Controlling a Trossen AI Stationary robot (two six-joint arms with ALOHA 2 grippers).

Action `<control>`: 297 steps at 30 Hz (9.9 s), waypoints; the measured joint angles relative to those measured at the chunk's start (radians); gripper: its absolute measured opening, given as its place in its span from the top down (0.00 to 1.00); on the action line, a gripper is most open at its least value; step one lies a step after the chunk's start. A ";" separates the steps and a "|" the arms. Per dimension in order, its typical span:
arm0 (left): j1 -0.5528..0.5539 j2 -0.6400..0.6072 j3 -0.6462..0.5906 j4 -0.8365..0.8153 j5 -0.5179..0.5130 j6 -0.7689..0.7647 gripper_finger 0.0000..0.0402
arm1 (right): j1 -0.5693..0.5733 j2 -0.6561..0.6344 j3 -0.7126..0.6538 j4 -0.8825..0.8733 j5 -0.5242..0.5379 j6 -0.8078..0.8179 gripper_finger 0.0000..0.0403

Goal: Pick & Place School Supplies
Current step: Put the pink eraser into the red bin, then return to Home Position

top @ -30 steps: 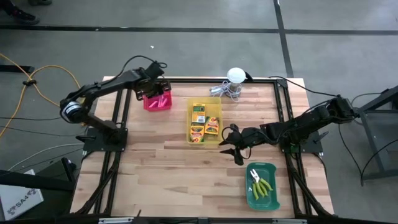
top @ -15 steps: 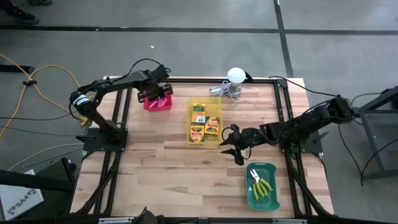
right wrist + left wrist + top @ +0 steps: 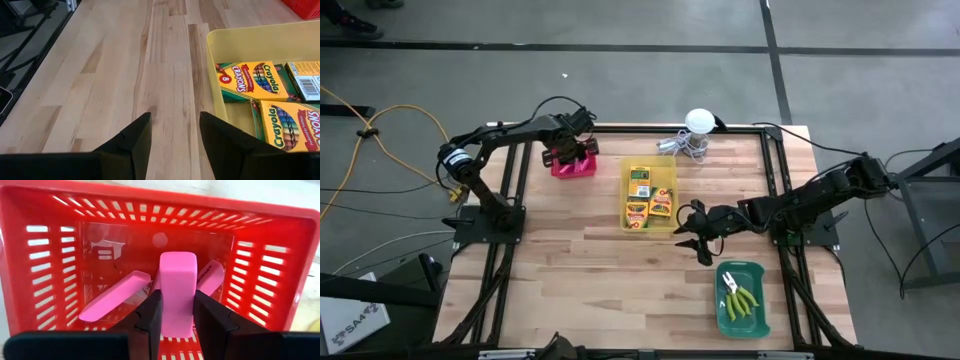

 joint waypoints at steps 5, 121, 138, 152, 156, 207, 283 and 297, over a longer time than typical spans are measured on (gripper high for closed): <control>0.000 0.000 0.000 0.000 0.013 0.001 0.77 | 0.000 0.000 0.000 0.000 0.000 0.000 0.61; -0.964 -0.220 0.248 0.106 -0.165 0.874 0.66 | -0.070 -0.157 0.000 -0.059 0.218 -0.037 0.61; -1.126 -0.275 0.121 0.110 -0.446 0.720 0.66 | -0.065 -0.449 0.000 -0.254 0.016 -0.030 0.61; -1.364 -0.433 -0.035 0.161 -0.609 0.605 0.66 | 0.058 -0.452 -0.163 0.014 0.109 0.049 0.61; -1.406 -0.433 -0.035 0.161 -0.634 0.612 0.66 | 0.069 -0.454 -0.292 0.221 0.138 0.058 0.61; -1.424 -0.433 -0.042 0.194 -0.659 0.612 0.66 | 0.075 -0.905 -0.579 0.041 0.210 0.209 0.61; -1.373 -0.453 -0.047 0.235 -0.781 0.761 0.66 | 0.064 -0.893 -0.581 -0.162 -0.057 0.258 0.61; -1.181 -0.799 -0.463 0.637 -0.705 0.965 0.66 | 0.064 -0.893 -0.581 -0.158 -0.057 0.258 0.61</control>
